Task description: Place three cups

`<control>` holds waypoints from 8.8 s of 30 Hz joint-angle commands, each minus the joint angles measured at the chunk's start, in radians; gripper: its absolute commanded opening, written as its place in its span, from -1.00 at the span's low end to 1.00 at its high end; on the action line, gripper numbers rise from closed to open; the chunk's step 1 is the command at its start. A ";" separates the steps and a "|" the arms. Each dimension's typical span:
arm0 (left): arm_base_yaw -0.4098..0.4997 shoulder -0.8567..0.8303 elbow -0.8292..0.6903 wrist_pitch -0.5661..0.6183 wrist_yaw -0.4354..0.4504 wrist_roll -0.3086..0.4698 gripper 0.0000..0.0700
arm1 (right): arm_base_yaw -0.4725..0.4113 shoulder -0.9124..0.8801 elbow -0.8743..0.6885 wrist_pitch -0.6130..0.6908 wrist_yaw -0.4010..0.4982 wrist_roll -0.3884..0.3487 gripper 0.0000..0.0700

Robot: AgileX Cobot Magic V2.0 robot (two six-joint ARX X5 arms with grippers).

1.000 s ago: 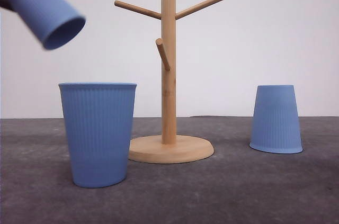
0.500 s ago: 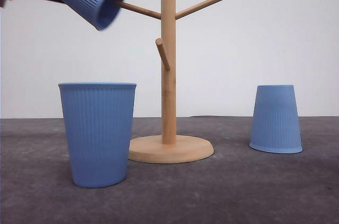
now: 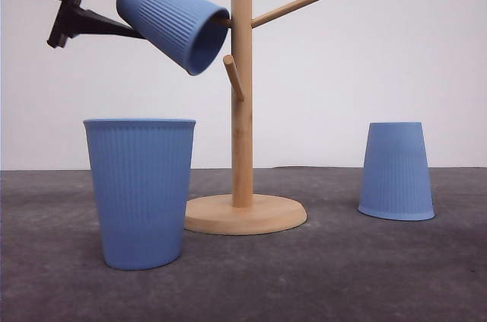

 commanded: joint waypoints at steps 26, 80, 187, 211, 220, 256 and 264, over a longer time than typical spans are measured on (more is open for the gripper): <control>0.031 -0.106 0.011 -0.480 0.036 0.384 0.65 | 0.003 0.002 0.016 0.010 0.001 -0.003 0.06; 0.128 -0.735 -0.455 -0.348 -0.367 0.312 0.55 | 0.002 1.095 0.331 0.376 -0.007 0.122 0.04; -0.148 -0.494 -0.452 -0.304 -0.442 0.270 0.59 | -0.263 0.424 0.136 0.012 -0.336 0.173 0.46; -0.306 -0.180 -0.440 -0.181 -0.205 0.122 -1.00 | 0.264 0.401 0.114 -0.023 -0.318 -0.041 0.47; -0.428 -0.181 -0.387 -0.187 -0.110 0.057 -1.00 | 0.492 0.402 0.114 0.057 -0.311 -0.048 0.67; -0.445 -0.351 -0.291 -0.207 -0.145 0.158 0.71 | 0.554 0.440 0.115 0.012 -0.397 0.649 0.18; -0.307 -0.587 -0.291 -0.358 -0.321 0.276 0.70 | 0.536 0.509 0.114 0.177 -0.476 1.115 0.18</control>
